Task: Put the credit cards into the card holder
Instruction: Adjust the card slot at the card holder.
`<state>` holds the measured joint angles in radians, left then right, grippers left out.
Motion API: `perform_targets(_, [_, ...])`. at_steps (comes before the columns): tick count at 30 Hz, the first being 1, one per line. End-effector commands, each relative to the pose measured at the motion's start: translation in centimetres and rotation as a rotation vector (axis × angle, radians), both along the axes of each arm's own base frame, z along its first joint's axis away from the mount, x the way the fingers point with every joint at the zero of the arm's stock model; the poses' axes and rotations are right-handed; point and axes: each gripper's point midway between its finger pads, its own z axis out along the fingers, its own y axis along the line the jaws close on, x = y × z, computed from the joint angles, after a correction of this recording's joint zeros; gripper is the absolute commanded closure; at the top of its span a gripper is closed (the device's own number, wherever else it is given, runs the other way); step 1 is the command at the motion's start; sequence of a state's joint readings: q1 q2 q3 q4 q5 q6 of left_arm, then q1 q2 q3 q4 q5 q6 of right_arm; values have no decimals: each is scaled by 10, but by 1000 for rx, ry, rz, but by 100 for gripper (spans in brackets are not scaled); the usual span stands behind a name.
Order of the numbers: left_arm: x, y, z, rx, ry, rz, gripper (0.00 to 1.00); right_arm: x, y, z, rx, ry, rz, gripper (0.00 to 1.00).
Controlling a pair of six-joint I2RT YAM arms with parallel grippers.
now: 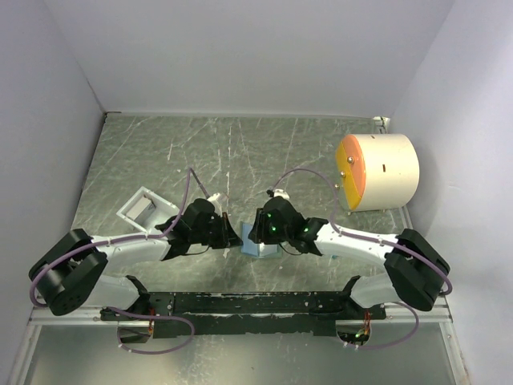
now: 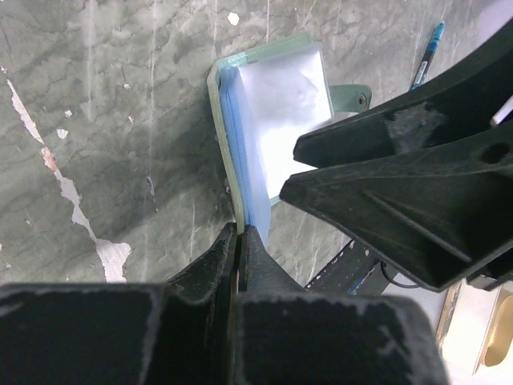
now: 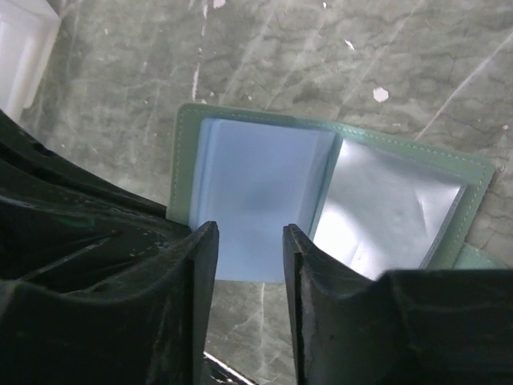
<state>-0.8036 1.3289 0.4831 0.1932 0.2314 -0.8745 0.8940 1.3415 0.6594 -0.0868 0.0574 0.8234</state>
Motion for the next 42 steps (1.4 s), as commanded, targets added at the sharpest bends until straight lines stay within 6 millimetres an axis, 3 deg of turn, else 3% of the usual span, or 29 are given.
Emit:
perform_targets(1, [3,-1,-1,0,-16,12,93,-5,3,-10,18,12,20,59])
perform_targets(7, [2,-2,1,-8,-20,7,93,-13,7,-11,43,26,55,44])
perform_targets(14, [2,-5,4,-10,-19,-8,93,-19,0,-19,10,34,72,39])
perform_targets(22, [1,-5,5,-18,-20,-5,93,-20,1,-30,-6,61,73,43])
perform_targets(34, [1,-2,5,-6,-21,4,93,-12,-26,-49,-162,49,-3,52])
perform_targets(42, [-2,-13,19,-84,-36,-37,65,-13,-29,-54,-160,53,-10,64])
